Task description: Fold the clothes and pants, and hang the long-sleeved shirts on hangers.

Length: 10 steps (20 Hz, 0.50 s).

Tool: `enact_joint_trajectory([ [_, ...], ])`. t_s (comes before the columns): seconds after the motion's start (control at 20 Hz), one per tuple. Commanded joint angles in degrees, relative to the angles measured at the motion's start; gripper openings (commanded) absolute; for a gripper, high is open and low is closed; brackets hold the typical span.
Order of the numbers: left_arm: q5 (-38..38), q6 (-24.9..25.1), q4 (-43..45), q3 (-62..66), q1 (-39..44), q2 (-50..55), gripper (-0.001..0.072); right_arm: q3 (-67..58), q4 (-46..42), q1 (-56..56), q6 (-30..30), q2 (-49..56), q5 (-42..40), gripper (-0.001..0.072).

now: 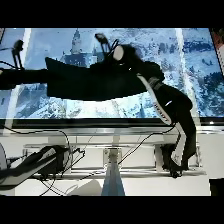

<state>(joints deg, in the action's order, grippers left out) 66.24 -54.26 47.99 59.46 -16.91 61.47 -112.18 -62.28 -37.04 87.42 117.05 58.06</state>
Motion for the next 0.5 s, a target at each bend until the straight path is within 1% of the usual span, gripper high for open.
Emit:
enact_joint_trajectory([
  [0.0, -1.4, -1.5, 4.5, 2.9, -0.2, -7.9, 0.0027, 0.0, 1.0, -8.2, 0.6, 2.9, -1.4, 0.0022],
  [0.1, -3.7, -1.9, 4.5, 2.9, -0.2, -9.2, 0.0027, 0.0, 0.9, -11.7, 0.6, 2.8, -2.5, 0.0022],
  [0.2, -5.4, -5.9, 4.5, 2.9, -0.2, -9.0, 0.0027, -0.1, -0.7, -13.4, 0.6, 2.8, -3.5, 0.0022],
  [0.3, -5.6, -8.1, 4.2, 2.9, -0.2, -8.3, 0.0027, -0.2, -4.5, -12.5, 0.6, 2.1, -2.7, 0.0022],
  [0.45, -5.8, -8.4, 1.4, 2.9, 0.7, -6.8, 0.0027, -0.2, -8.5, -7.2, 0.6, -0.4, 0.5, 0.0022],
])
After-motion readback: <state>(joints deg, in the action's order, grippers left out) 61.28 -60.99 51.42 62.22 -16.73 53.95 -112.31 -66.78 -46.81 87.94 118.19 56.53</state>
